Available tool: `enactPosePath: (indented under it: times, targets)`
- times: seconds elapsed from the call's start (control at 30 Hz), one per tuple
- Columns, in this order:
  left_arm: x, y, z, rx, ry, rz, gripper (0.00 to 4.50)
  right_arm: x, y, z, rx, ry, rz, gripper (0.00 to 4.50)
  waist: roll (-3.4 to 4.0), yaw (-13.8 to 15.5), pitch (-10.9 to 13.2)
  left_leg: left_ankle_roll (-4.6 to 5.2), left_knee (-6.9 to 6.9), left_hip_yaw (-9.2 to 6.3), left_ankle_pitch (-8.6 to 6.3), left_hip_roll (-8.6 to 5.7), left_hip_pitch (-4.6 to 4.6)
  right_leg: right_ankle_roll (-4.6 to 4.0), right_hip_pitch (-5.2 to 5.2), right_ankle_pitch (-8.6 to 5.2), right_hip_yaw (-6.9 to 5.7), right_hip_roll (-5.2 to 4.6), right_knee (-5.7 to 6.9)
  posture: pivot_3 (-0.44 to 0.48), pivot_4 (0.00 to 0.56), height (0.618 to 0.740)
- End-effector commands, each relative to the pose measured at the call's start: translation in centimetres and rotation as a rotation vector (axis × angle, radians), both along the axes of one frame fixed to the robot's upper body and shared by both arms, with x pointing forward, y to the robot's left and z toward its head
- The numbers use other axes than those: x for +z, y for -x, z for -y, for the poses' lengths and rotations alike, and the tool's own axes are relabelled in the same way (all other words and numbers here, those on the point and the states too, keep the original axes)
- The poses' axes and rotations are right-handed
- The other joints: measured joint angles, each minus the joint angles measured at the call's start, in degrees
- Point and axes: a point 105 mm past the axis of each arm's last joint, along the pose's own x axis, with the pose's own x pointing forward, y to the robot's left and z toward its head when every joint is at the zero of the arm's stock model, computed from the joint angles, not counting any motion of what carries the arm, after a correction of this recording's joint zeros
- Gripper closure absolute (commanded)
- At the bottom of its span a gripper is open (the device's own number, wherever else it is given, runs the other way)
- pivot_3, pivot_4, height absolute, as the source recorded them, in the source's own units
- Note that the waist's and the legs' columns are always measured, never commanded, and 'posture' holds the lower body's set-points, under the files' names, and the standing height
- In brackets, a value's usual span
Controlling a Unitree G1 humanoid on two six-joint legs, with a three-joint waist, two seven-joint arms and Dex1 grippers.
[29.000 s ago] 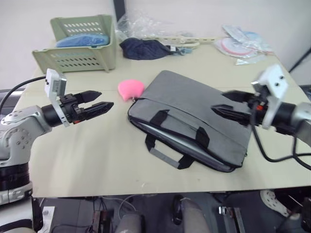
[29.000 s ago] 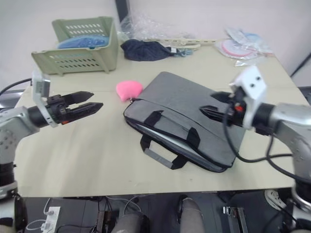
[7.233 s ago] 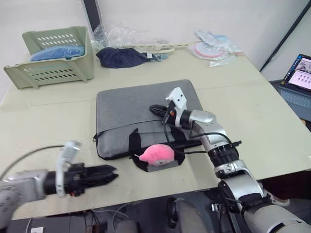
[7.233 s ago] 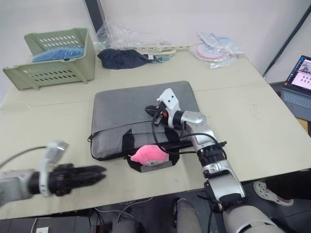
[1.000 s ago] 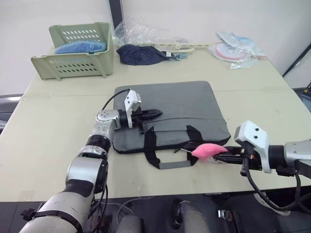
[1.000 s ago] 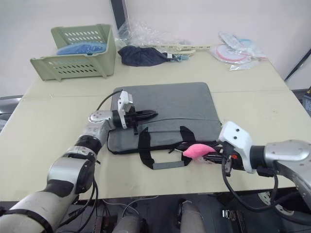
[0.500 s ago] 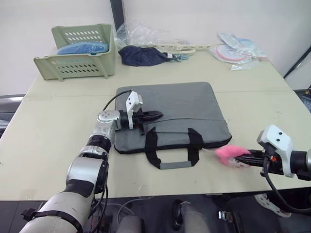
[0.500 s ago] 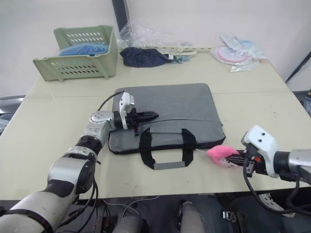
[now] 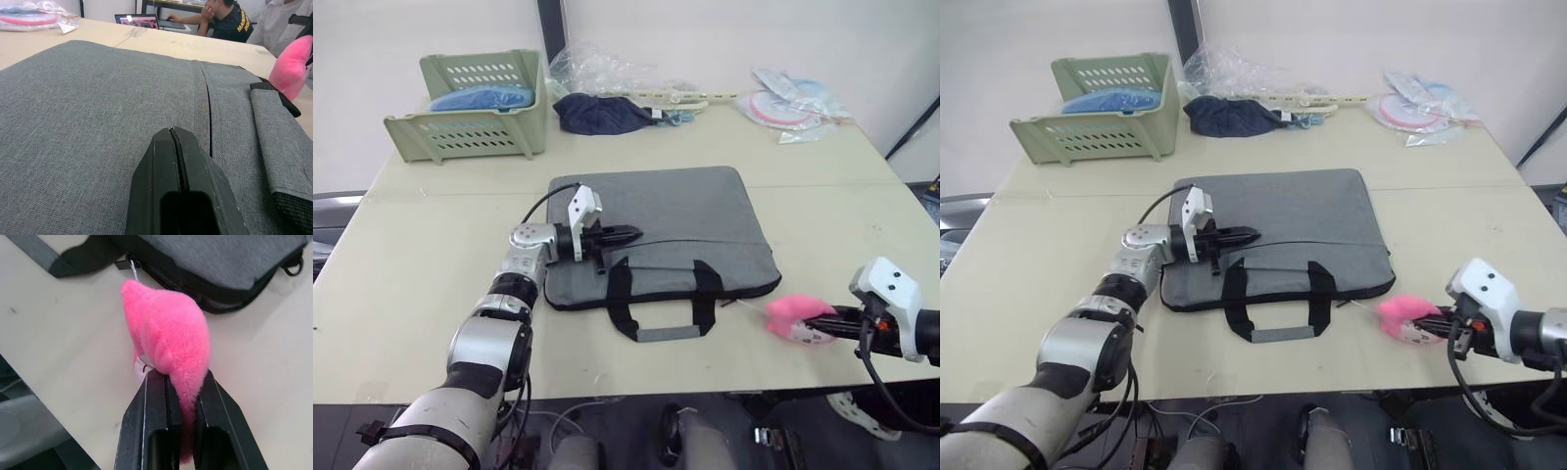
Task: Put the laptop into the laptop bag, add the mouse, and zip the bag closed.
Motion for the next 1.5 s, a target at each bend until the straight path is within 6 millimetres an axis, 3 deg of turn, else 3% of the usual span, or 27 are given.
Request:
enactPosePath:
  times: [0.03, 0.67, 0.97, 1.5]
  targets:
    - [-5.8, 1.9, -1.2, 0.000, -0.107, -0.188, 4.50, 0.0, -0.2, 2.7, -0.078, 0.074, 0.006, 4.48, 0.00, 0.0, 0.0, 0.00, 0.00, 0.00, 0.00, 0.00, 0.00, 0.00, 0.00, 0.00, 0.00, 0.00, 0.00, 0.000, 0.150, 0.740]
    - [-6.7, 2.5, -1.3, -0.014, -0.128, -0.202, 4.50, 0.4, -3.1, 6.4, -0.202, 0.226, 0.161, 4.48, 0.31, -0.1, -0.3, 0.05, 0.00, 0.10, -0.02, -0.02, 0.11, 0.03, 0.08, 0.02, 0.04, -0.02, -0.03, 0.000, 0.150, 0.740]
    - [-6.7, 2.5, -1.1, -0.014, -0.127, -0.202, 4.50, 1.7, -5.9, 5.5, -0.220, 0.280, 0.352, 4.48, 0.55, -0.2, -0.4, 0.05, 0.00, 0.12, -0.03, -0.02, 0.13, 0.05, 0.09, 0.03, 0.04, -0.04, -0.03, 0.000, 0.150, 0.740]
    - [-6.7, 2.5, -1.1, -0.016, -0.135, -0.201, 4.50, 1.8, -10.4, 3.5, -0.187, 0.278, 0.483, 4.48, 0.76, -1.1, -0.5, 0.07, 0.02, 0.12, -0.02, -0.04, 0.13, 0.10, 0.11, 0.06, 0.05, -0.08, -0.01, 0.000, 0.150, 0.740]
